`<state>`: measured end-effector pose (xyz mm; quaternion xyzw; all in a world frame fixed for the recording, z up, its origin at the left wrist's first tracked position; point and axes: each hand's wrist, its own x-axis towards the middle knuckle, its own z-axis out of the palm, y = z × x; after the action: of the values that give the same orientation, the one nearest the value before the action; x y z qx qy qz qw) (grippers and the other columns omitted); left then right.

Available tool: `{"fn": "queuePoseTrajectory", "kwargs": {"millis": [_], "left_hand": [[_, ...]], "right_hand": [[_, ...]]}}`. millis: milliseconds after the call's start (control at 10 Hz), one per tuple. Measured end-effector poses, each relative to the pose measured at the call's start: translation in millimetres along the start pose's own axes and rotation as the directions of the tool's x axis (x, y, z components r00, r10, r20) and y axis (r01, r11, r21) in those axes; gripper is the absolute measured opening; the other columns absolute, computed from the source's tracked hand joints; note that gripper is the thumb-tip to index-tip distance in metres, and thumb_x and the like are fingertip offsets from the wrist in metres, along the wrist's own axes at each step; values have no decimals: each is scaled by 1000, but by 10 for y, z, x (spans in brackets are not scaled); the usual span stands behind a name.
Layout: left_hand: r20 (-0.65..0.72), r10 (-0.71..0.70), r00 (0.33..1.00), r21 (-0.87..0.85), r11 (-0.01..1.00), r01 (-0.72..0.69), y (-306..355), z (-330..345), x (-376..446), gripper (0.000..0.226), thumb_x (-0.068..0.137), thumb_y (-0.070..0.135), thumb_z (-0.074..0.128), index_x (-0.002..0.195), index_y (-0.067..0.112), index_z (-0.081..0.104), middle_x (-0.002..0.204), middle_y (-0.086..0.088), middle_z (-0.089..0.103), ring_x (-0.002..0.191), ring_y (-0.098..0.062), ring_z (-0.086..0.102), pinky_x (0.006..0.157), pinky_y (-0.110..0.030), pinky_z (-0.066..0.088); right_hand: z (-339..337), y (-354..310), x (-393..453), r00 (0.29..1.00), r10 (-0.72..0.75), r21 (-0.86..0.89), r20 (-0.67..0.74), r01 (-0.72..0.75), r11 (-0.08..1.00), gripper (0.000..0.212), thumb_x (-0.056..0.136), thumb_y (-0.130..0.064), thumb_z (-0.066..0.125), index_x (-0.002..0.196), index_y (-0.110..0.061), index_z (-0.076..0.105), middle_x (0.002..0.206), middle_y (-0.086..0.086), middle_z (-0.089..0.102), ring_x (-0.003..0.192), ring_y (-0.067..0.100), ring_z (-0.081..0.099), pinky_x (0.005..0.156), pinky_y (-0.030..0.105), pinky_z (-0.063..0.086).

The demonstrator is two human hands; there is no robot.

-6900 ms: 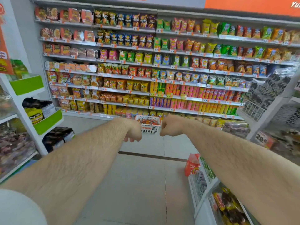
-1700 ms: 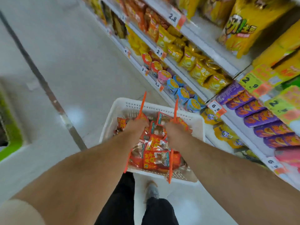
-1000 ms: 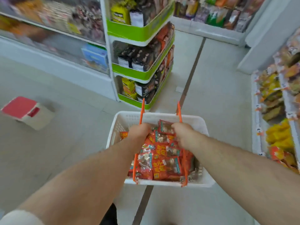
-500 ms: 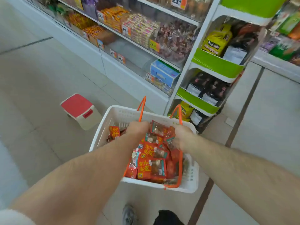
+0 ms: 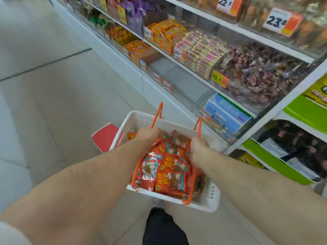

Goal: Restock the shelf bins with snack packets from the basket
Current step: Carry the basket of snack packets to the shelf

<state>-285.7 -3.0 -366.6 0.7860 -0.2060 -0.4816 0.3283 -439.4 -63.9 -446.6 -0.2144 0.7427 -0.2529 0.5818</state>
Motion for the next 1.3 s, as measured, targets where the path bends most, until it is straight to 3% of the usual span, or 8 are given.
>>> {"fn": "queuePoseTrajectory", "kwargs": {"millis": [200,400,600,800,900,1000,1100,1300], "left_hand": [[14,-75,997,48,996,74,655,-184,878,20,87,10,60,69,11,51,65,-4,48,57,-17,42,56,-30,37],[3,-59,998,19,998,59,1092,-365,1506,11,87,12,62,93,3,61,69,-4,56,54,-14,52,38,-20,40],[54,-84,995,50,995,81,1263,-554,2193,32,79,18,66,105,0,65,72,-4,55,50,-17,48,43,-19,34],[134,-109,985,102,990,96,1282,-829,3009,24,84,15,62,102,0,64,71,-3,54,56,-15,46,43,-20,35],[218,-122,968,169,982,85,1347,-1007,3354,8,86,13,61,87,5,60,69,-3,49,59,-15,45,47,-22,40],[324,-129,937,227,972,56,1504,-1123,3665,11,79,14,64,83,5,59,72,-7,44,69,-22,42,62,-33,39],[332,-124,935,277,961,29,1636,-1155,4011,20,74,15,64,89,3,62,61,-3,47,54,-19,44,52,-24,39],[252,-122,960,305,952,41,1786,-1016,4408,21,82,22,65,95,6,69,73,-3,58,58,-18,49,55,-25,40]], "right_hand": [[773,-251,1497,996,83,-63,22,-82,995,56,67,-57,43,106,-24,66,98,-3,65,86,26,62,75,40,52],[1210,-1146,708,987,106,-21,119,-104,994,61,42,-34,66,101,-18,66,98,5,69,93,31,65,84,48,54],[1653,-1456,810,990,129,4,63,-130,992,14,74,-22,60,84,-13,64,71,4,57,63,21,54,58,31,48],[2259,-1478,1076,984,159,64,-83,-154,986,10,73,-22,63,79,-15,60,67,2,49,57,19,44,49,32,39],[2495,-1428,1251,961,184,176,-208,-149,973,30,66,-26,61,92,-15,69,84,7,70,74,27,69,65,46,61],[2700,-1327,1548,937,181,235,-297,-112,966,28,75,-34,59,95,-19,70,87,5,72,79,29,70,78,50,59],[2912,-1236,1812,925,206,315,-320,-101,944,31,66,-28,62,95,-19,71,88,4,73,76,28,71,73,51,60],[3132,-1387,1886,973,196,362,-118,-142,922,7,83,-25,55,82,-22,61,100,13,67,93,30,65,92,49,55]]}}
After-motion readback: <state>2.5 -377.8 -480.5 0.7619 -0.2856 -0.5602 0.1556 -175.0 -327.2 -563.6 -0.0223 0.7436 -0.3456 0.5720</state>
